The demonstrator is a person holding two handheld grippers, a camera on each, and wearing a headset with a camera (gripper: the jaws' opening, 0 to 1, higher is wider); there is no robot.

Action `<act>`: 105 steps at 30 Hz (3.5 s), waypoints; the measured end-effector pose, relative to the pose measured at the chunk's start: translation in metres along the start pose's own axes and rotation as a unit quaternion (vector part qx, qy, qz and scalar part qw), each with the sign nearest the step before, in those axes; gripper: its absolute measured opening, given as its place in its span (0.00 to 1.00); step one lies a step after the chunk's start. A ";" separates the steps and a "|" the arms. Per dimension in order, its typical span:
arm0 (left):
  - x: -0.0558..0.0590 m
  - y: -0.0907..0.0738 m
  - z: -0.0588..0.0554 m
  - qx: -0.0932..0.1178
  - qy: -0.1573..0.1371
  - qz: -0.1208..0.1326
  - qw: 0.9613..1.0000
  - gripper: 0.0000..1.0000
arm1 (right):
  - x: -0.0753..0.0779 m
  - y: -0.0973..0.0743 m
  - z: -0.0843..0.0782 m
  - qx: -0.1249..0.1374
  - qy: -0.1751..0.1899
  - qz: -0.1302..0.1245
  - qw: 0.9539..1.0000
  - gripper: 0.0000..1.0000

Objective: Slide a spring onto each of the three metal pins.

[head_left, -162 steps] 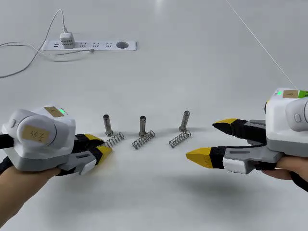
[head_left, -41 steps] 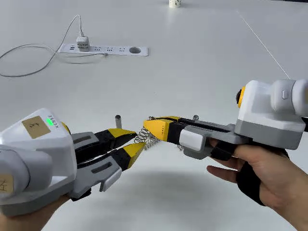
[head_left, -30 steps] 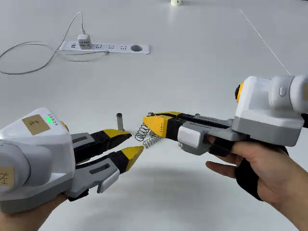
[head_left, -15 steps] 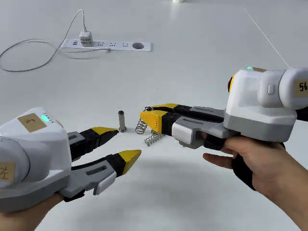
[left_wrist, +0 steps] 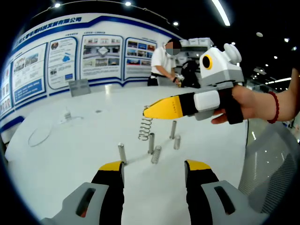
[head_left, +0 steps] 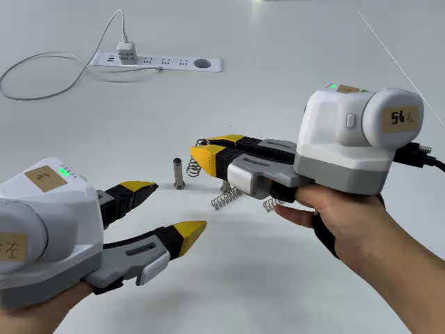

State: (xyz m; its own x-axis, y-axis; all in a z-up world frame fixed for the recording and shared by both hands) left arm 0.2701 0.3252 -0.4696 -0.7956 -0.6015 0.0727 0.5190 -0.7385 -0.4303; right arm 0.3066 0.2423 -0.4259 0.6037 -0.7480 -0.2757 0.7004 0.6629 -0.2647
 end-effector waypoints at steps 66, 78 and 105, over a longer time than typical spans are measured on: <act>-0.006 -0.002 -0.014 -0.018 -0.002 -0.002 1.000 0.82 | 0.025 0.068 -0.048 -0.090 -0.082 -0.078 0.990 0.11; -0.008 -0.004 -0.016 -0.022 -0.001 0.000 1.000 0.81 | 0.028 0.070 -0.057 -0.103 -0.072 -0.085 0.989 0.11; -0.006 -0.001 -0.014 -0.023 -0.001 0.004 1.000 0.77 | 0.021 0.048 -0.028 -0.090 -0.063 -0.071 0.991 0.28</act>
State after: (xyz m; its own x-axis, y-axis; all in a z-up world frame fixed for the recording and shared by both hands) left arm 0.2696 0.3337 -0.4825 -0.7909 -0.6079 0.0710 0.5102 -0.7190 -0.4720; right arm 0.3417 0.2592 -0.4706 0.5542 -0.8253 -0.1086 0.7094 0.5365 -0.4570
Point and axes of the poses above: the centre of the closed fingertips' face, and the gripper's own axes: y roughly forward along the fingers, x roughly to its right, z roughly out of its top, the point moved 4 cm from there along -y, roughly backward along the fingers, and after that the axes turned 2 degrees about -x, right-handed, at the moved point
